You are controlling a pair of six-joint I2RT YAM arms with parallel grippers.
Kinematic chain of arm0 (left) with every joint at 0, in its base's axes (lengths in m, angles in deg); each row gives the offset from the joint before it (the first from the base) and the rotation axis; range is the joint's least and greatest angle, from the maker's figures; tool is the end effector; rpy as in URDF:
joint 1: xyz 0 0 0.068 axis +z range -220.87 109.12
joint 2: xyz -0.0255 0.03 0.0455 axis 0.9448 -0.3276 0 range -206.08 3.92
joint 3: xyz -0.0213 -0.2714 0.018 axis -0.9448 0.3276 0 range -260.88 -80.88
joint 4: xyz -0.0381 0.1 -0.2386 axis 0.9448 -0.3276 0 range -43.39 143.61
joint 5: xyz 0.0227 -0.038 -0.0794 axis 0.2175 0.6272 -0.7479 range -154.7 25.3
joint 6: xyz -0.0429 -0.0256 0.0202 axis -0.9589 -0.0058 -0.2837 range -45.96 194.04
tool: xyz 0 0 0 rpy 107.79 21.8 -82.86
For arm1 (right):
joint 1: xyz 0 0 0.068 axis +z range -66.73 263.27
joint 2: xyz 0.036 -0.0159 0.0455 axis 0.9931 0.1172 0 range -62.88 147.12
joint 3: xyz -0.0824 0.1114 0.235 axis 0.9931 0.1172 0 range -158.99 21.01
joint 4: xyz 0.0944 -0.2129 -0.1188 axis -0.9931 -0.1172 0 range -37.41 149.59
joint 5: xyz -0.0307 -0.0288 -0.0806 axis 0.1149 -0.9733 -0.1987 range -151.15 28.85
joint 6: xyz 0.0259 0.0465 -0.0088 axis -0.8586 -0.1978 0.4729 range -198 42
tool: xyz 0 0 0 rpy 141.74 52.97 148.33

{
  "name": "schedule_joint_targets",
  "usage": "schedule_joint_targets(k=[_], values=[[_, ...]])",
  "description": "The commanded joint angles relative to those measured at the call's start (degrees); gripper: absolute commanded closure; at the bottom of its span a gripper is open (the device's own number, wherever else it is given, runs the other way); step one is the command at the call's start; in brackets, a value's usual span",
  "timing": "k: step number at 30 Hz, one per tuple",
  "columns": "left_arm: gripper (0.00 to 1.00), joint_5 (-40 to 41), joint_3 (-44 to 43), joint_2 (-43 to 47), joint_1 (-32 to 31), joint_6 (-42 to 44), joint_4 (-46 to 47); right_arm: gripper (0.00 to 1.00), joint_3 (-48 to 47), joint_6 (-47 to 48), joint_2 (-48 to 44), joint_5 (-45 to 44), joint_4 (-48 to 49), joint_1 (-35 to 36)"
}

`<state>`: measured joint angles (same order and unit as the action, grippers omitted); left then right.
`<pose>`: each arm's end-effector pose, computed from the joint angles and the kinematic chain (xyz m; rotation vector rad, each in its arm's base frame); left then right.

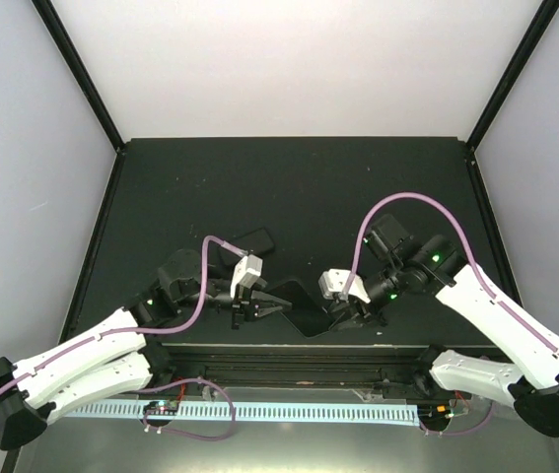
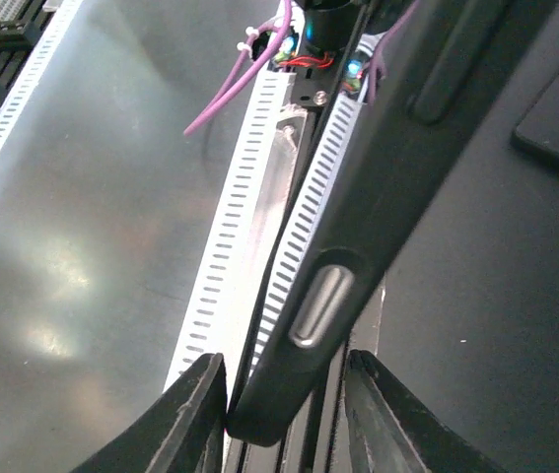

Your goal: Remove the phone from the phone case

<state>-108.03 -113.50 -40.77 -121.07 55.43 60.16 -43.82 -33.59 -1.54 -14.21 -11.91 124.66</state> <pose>0.0990 -0.1569 0.2970 1.0978 1.5318 -1.4905 0.1112 0.1327 0.3288 -1.8839 1.7130 1.0884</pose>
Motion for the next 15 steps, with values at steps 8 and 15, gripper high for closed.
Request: schedule_joint_targets(k=[8,15], values=[[0.99,-8.08,-4.95,0.25,0.35,1.74,1.44,0.70,0.10,3.32,-0.64,-2.43,-2.53,3.25],[0.98,-11.46,-6.38,-0.43,0.36,1.50,1.07,0.72,-0.20,4.97,0.30,-3.51,-4.34,4.41]])
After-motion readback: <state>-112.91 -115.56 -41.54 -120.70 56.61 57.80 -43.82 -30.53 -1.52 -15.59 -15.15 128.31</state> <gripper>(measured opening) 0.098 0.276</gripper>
